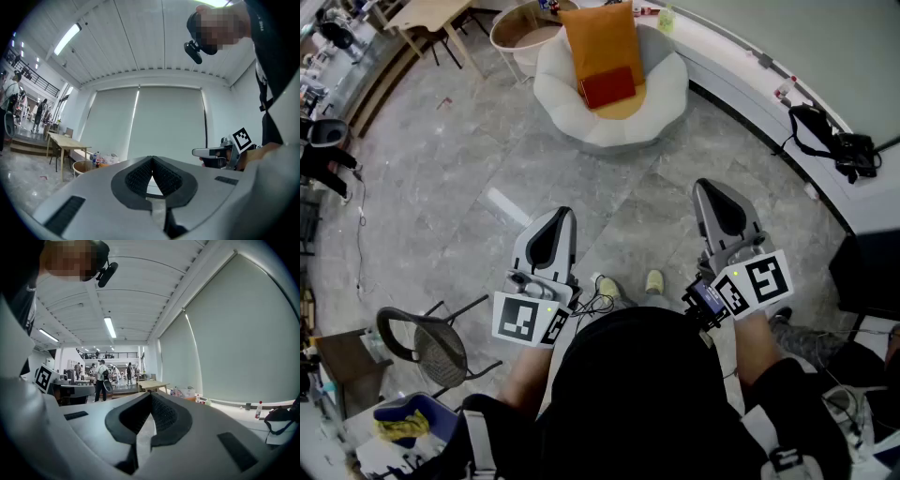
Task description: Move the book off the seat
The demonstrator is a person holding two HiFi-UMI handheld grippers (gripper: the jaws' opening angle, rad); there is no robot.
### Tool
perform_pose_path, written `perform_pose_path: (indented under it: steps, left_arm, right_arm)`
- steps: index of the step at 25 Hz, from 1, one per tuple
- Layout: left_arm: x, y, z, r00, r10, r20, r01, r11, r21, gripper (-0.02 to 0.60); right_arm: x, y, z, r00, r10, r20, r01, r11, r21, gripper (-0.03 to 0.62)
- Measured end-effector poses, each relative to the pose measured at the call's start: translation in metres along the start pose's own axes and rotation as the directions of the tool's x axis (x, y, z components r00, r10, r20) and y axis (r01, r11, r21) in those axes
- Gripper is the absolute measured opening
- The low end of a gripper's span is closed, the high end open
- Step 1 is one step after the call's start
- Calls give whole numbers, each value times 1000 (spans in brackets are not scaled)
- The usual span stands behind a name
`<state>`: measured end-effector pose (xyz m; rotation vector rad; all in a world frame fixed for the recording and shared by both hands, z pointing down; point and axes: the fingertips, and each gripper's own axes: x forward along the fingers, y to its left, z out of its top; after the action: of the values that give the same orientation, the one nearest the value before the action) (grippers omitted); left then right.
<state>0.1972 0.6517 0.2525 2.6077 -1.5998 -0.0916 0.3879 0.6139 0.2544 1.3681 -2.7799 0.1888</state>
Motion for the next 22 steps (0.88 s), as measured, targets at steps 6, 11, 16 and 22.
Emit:
perform_pose_path:
  steps: [6, 11, 16, 22]
  left_arm:
    - [-5, -10, 0, 1000, -9, -2, 9, 1000, -13, 9]
    - [-11, -7, 1, 1000, -15, -1, 15, 1000, -10, 9]
    - [-27, 8, -1, 1000, -2, -6, 2, 1000, -6, 9]
    - [-46, 25, 1, 1000, -3, 18, 3, 1000, 0, 9]
  right_arm:
    - [-10, 2, -3, 1000, -6, -11, 6, 1000, 2, 11]
    - [-8, 9, 1, 1000, -11, 5, 11, 1000, -2, 11]
    - [-6, 32, -2, 999, 31, 24, -31, 999, 26, 11]
    - [3, 52, -13, 999, 49, 21, -50, 996, 72, 11]
